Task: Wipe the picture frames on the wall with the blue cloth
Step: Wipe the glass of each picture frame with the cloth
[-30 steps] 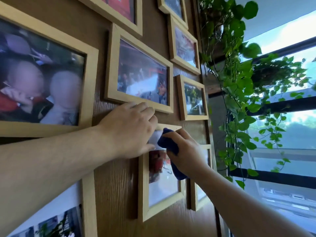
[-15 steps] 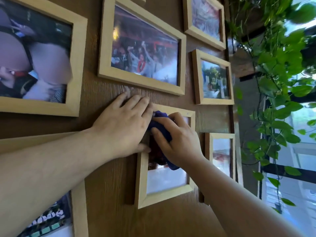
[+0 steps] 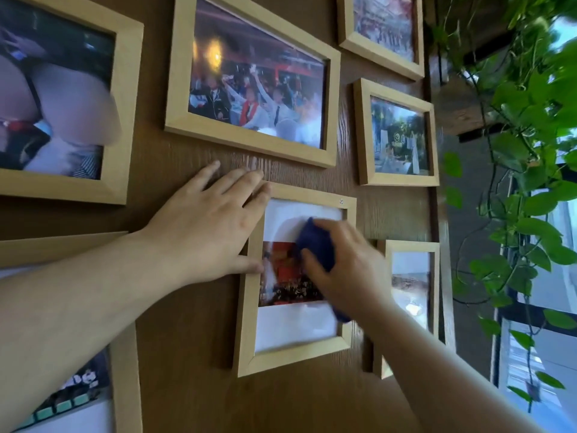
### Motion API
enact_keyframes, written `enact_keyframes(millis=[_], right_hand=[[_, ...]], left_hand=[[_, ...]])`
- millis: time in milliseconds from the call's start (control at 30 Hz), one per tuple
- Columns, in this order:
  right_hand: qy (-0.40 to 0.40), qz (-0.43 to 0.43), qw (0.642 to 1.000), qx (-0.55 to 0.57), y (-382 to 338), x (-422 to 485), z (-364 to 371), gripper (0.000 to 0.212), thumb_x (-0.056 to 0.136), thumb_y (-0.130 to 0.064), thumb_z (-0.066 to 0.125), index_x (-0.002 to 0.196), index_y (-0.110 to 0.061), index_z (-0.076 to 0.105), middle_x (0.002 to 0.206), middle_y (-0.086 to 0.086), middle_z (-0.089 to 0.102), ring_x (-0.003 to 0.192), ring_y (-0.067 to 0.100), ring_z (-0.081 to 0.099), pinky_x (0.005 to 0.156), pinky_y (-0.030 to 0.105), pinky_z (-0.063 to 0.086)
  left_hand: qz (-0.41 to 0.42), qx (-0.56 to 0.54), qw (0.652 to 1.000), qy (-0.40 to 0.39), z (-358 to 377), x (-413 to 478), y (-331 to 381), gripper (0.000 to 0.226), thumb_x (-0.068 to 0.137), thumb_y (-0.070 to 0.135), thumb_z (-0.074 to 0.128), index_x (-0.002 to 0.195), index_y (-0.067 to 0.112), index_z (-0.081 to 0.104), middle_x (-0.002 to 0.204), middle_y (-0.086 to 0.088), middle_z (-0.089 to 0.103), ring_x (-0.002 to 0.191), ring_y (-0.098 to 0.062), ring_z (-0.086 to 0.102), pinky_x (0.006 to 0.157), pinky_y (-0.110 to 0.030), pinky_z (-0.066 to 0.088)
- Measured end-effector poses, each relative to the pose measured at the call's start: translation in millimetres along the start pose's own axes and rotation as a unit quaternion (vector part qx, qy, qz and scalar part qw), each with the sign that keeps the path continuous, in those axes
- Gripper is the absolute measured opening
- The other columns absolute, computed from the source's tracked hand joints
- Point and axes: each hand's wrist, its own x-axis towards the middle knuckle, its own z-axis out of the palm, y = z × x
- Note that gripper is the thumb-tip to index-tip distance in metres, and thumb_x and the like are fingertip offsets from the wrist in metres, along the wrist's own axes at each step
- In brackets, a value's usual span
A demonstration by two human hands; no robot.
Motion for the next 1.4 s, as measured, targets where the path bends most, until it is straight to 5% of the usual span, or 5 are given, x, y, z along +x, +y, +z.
enact_keyframes(millis=[133,400,733,1133,1400], right_hand=[[-0.066,-0.158,0.985,0.0,-16,-26,14,0.049,0.085,-0.043,0.058,0.126,-0.018,0.05,0.111,0.0,0.06,0.078,0.015,0.06,0.053,0.028,0.051],[-0.01,-0.04,0.993,-0.107,36,-5,-9,0.046,0.082,-0.038,0.063,0.121,-0.018,0.052,0.098,0.002,0.059,0.067,0.02,0.058,0.046,0.031,0.047],[-0.155,-0.241,0.957,-0.04,-5,-72,13,0.042,0.09,-0.037,0.056,0.126,-0.017,0.047,0.107,0.007,0.058,0.081,0.021,0.059,0.055,0.034,0.052],[-0.154,-0.166,0.966,-0.126,49,-68,-13,0.045,0.076,-0.03,0.07,0.116,-0.016,0.055,0.098,0.008,0.06,0.069,0.025,0.062,0.046,0.034,0.052],[-0.069,-0.118,0.988,-0.065,19,-51,-25,0.044,0.084,-0.032,0.063,0.121,-0.011,0.054,0.106,0.011,0.059,0.073,0.025,0.059,0.048,0.033,0.049]], left_hand=[[0.001,0.009,1.0,0.006,0,-1,0,0.108,0.076,0.078,0.041,0.153,0.016,-0.001,0.162,-0.01,0.004,0.149,-0.024,0.002,0.12,-0.045,0.002],[0.001,-0.002,1.0,0.012,4,-1,0,0.109,0.073,0.079,0.043,0.153,0.016,0.003,0.162,-0.01,0.007,0.149,-0.025,0.003,0.119,-0.045,0.0],[-0.017,0.032,0.999,-0.021,2,1,7,0.11,0.075,0.075,0.047,0.152,0.012,0.0,0.162,-0.014,0.002,0.149,-0.027,0.001,0.12,-0.05,0.005],[-0.019,0.024,0.999,-0.03,4,0,7,0.109,0.076,0.073,0.048,0.152,0.013,-0.003,0.162,-0.014,-0.003,0.149,-0.027,-0.002,0.12,-0.051,0.005],[0.019,0.014,0.998,0.065,-4,-38,2,0.086,0.084,0.061,0.039,0.148,0.006,0.025,0.157,-0.019,0.022,0.145,-0.033,0.021,0.118,-0.054,0.017]])
